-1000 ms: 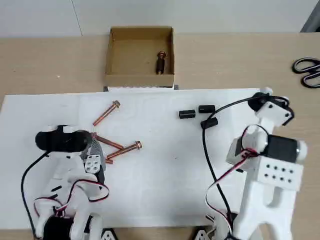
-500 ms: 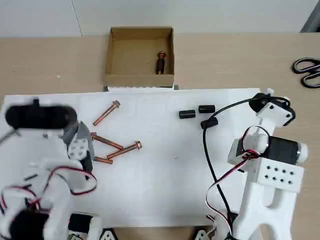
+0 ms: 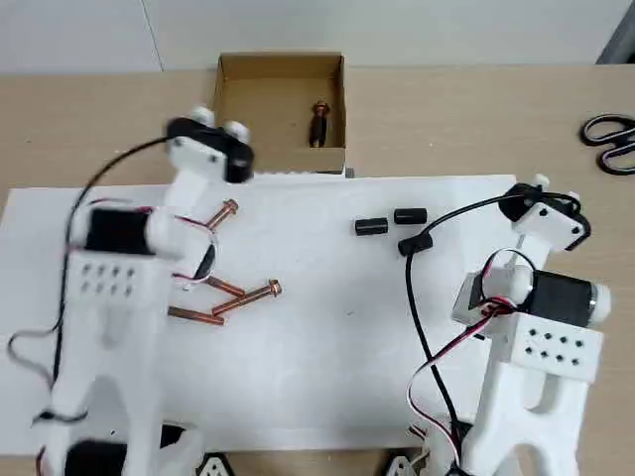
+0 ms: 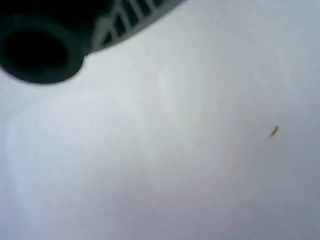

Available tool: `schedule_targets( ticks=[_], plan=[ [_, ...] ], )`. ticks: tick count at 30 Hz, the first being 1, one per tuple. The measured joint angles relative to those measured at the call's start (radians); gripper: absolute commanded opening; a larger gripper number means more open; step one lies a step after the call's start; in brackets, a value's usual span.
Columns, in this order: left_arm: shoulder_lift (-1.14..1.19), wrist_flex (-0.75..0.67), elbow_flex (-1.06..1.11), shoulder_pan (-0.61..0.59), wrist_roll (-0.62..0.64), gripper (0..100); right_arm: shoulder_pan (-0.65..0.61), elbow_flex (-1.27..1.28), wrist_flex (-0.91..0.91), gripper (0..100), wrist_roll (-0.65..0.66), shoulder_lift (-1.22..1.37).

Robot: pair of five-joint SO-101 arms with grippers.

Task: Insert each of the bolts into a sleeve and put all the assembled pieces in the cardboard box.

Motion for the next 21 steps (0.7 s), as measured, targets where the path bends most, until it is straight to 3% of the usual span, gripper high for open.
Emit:
schedule_targets(
  ticks=[12, 21],
  plan=[
    [0.304, -0.078, 0.000, 0.020, -0.256, 6, 0.000, 0.000, 0.000, 0.2, 0.000, 0.000],
    [0.321, -0.127, 0.000, 0.160, -0.301, 11, 0.000, 0.000, 0.000, 0.2, 0.000, 0.000]
  ],
)
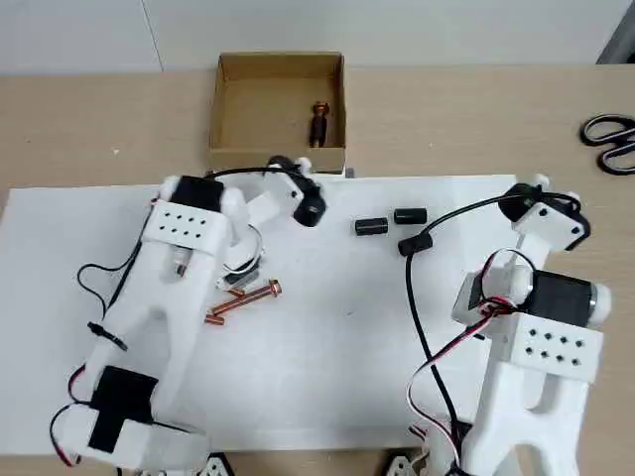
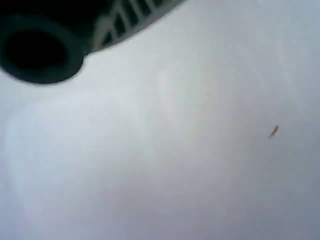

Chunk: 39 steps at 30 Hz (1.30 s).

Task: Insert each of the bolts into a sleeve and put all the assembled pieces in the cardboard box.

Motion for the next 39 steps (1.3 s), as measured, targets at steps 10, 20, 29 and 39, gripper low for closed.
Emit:
schedule_targets(
  ticks=[10, 20, 29, 39],
  plan=[
    [0.133, -0.044, 0.000, 0.044, -0.003, 11, 0.000, 0.000, 0.000, 0.2, 0.000, 0.000],
    [0.195, -0.083, 0.000, 0.080, -0.002, 11, 0.000, 0.000, 0.000, 0.2, 0.000, 0.000],
    [0.290, -0.149, 0.000, 0.078, -0.008, 11, 0.000, 0.000, 0.000, 0.2, 0.000, 0.000],
    [0.342, -0.173, -0.018, 0.078, -0.009, 5, 0.000, 0.000, 0.000, 0.2, 0.000, 0.000]
  ],
)
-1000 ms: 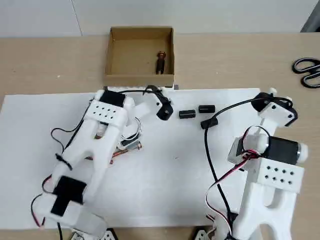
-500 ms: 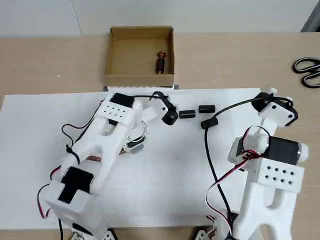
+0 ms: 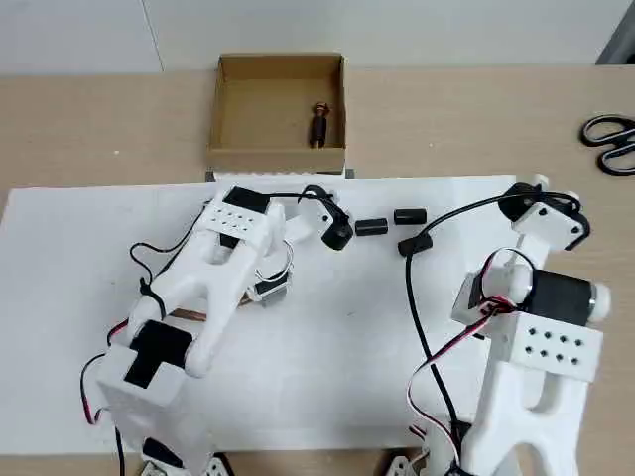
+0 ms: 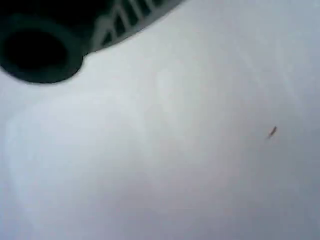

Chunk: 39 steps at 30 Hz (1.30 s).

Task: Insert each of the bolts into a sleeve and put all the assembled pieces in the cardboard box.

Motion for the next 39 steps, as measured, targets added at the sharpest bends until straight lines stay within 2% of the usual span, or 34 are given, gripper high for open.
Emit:
schedule_targets(
  ticks=[2, 14, 19, 25, 31, 37, 39],
  plan=[
    [0.000, 0.000, 0.000, 0.006, 0.000, 1, 0.000, 0.000, -0.002, 0.2, 0.000, 0.000],
    [-0.026, 0.015, 0.002, 0.009, 0.006, 1, 0.000, 0.000, -0.003, 0.2, 0.000, -0.003],
    [-0.097, 0.098, -0.054, 0.012, 0.008, 1, 0.000, -0.006, -0.003, 0.2, 0.000, -0.009],
    [-0.242, 0.238, -0.187, 0.009, 0.055, 1, -0.026, -0.135, 0.000, 0.2, 0.000, -0.009],
    [-0.334, 0.302, -0.250, 0.009, 0.189, 1, -0.143, -0.212, 0.003, 0.2, 0.000, -0.009],
    [-0.414, 0.351, -0.250, 0.009, 0.436, 1, -0.218, -0.261, 0.003, 0.3, 0.000, -0.009],
    [-0.454, 0.354, -0.250, 0.009, 0.474, 1, -0.227, -0.298, 0.003, 0.3, 0.000, -0.009]
  ],
)
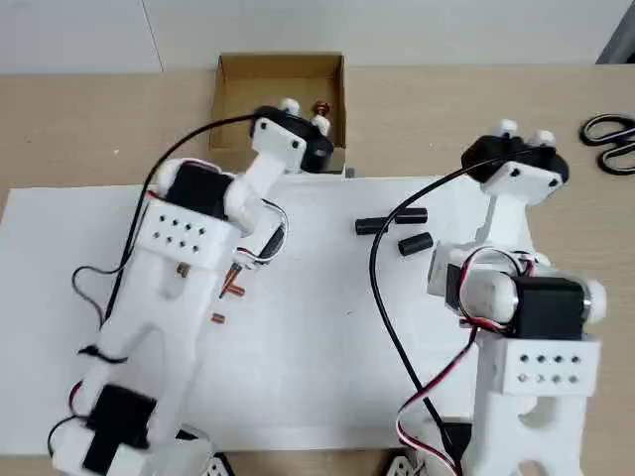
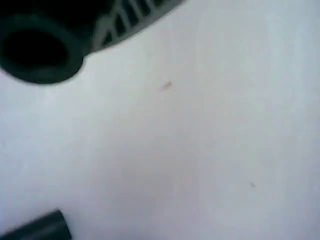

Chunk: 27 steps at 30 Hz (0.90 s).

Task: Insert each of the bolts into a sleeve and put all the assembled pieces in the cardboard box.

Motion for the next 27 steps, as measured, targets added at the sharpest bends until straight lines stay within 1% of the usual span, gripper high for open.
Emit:
schedule_targets(
  ticks=[4, 6, 9, 15, 19, 22, 27],
  plan=[
    [-0.129, 0.006, 0.000, 0.000, 0.015, 1, -0.008, -0.068, 0.000, 0.4, 0.041, -0.052],
    [-0.213, 0.006, 0.000, 0.000, 0.015, 1, -0.028, -0.075, 0.000, 0.4, 0.087, -0.103],
    [-0.328, 0.006, 0.000, 0.000, 0.018, 1, -0.064, -0.075, 0.000, 0.4, 0.114, -0.189],
    [-0.491, 0.006, 0.000, -0.003, 0.021, 1, -0.072, 0.020, 0.005, 0.3, 0.121, -0.330],
    [-0.585, 0.002, 0.000, -0.072, 0.021, 1, -0.075, 0.095, -0.005, 0.3, 0.121, -0.420],
    [-0.652, -0.046, 0.015, -0.149, 0.021, 1, -0.075, 0.167, -0.046, 0.3, 0.121, -0.473],
    [-0.799, -0.137, 0.169, -0.239, 0.038, 1, -0.075, 0.328, -0.186, 0.3, 0.123, -0.598]
  ],
)
